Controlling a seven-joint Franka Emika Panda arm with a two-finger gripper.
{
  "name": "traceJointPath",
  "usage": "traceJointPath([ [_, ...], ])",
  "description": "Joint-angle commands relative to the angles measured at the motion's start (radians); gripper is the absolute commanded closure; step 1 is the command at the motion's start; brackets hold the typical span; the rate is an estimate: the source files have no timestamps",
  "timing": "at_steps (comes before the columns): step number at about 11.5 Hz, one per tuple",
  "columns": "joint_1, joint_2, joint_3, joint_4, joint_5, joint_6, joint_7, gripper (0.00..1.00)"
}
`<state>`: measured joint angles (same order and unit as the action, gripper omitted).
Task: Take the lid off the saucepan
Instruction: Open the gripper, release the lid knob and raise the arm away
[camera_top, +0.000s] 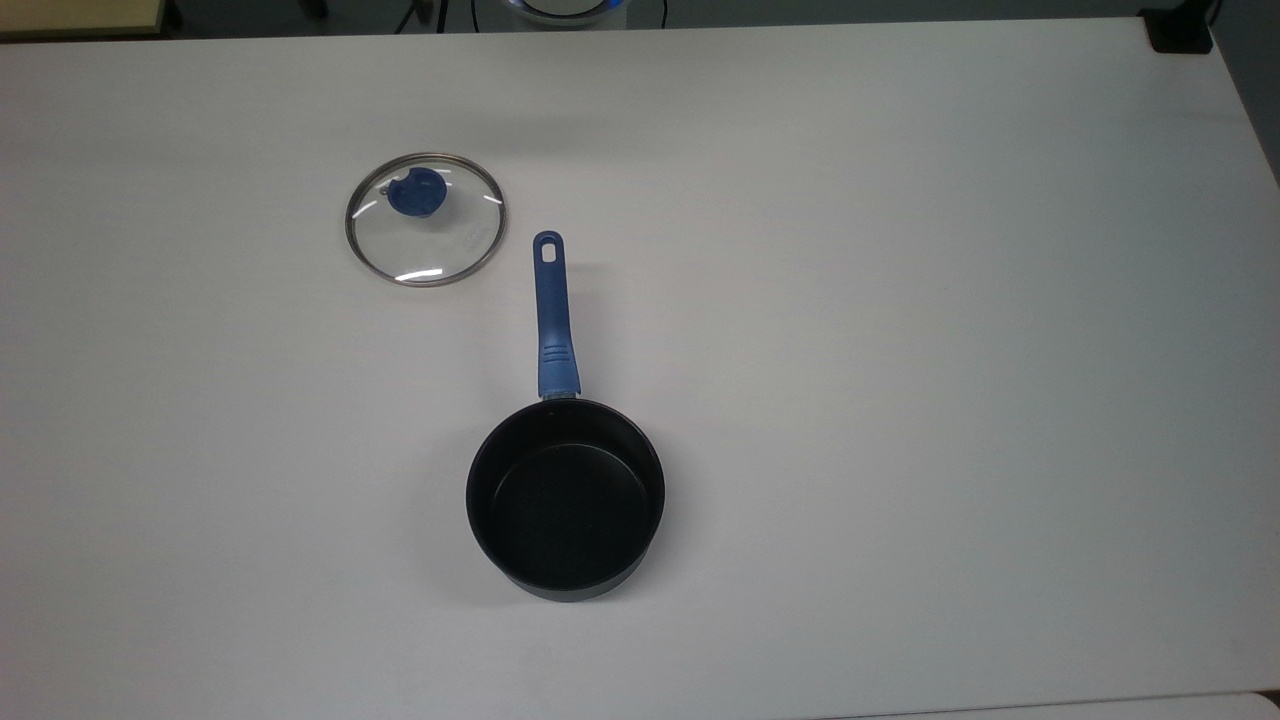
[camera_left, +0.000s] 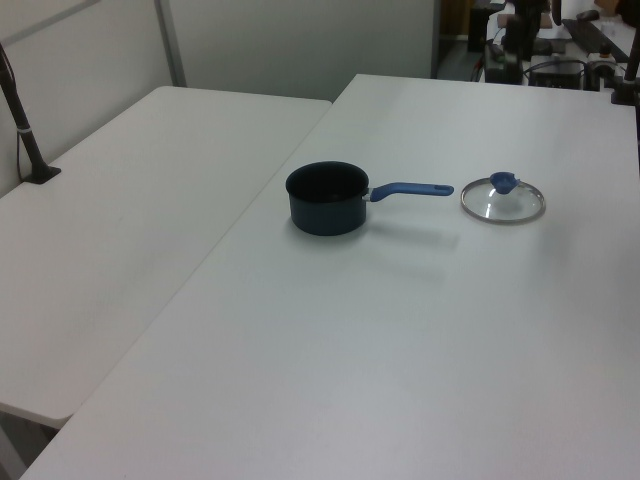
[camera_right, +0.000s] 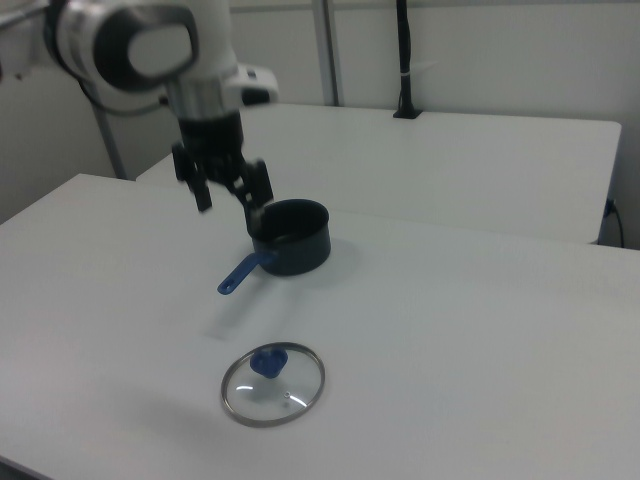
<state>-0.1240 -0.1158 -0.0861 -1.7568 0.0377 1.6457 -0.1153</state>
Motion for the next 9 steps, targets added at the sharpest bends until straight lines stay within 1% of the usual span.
traceJointPath([
  [1,0.009,0.025,0.017,0.085,-0.028,-0.018,0.065,0.00],
  [2,0.010,0.036,0.020,0.091,-0.068,0.017,0.063,0.00],
  [3,0.009,0.050,0.040,0.111,-0.103,0.055,0.069,0.00],
  [4,0.006,0.063,0.064,0.140,-0.110,0.054,0.071,0.00],
  [6,0.012,0.074,0.068,0.137,-0.091,0.054,0.082,0.00],
  [9,0.010,0.077,0.080,0.138,-0.090,0.049,0.100,0.00],
])
